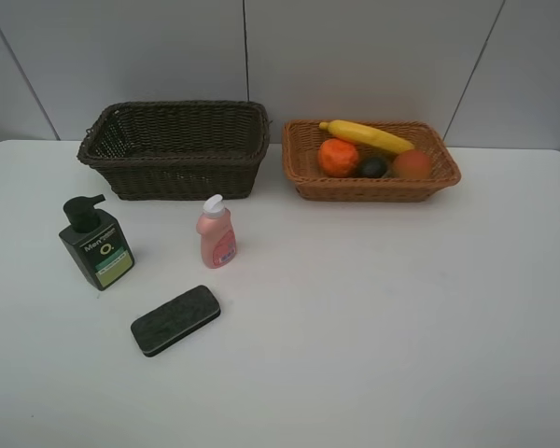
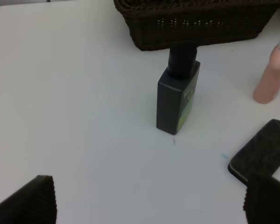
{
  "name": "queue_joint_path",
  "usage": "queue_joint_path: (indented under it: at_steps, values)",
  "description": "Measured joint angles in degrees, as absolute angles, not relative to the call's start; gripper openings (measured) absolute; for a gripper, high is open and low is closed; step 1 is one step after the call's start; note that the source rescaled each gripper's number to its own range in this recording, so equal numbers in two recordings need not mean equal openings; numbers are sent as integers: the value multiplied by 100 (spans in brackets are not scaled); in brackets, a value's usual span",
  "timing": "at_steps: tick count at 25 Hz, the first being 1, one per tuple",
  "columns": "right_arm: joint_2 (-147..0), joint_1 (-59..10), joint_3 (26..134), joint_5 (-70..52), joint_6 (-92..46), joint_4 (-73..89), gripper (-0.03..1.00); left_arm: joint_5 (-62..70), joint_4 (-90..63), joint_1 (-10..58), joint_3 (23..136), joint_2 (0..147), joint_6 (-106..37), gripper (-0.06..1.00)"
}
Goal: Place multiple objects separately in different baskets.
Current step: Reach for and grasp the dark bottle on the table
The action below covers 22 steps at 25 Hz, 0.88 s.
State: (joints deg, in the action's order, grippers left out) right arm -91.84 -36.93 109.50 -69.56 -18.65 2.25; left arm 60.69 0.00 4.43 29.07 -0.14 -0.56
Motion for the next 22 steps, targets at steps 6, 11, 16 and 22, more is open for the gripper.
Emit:
queue_joint_path:
  at_steps: [6,11,16,22]
  values:
    - [-7372,-3693,9083,-6973,-1852,118,100,6069,0,443,2907,-14,-56,100]
    - [-5658,-3693,7351,-6974,-1852,230,100,6069,30,443,2907,-14,-56,100]
    - [-3877,-3693,5909,-6688,-1847,317,100,6069,0,443,2907,-14,-56,100]
    - [-2303,-3693,4742,-6680,-1847,327,100,6069,30,443,2907,-14,-56,100]
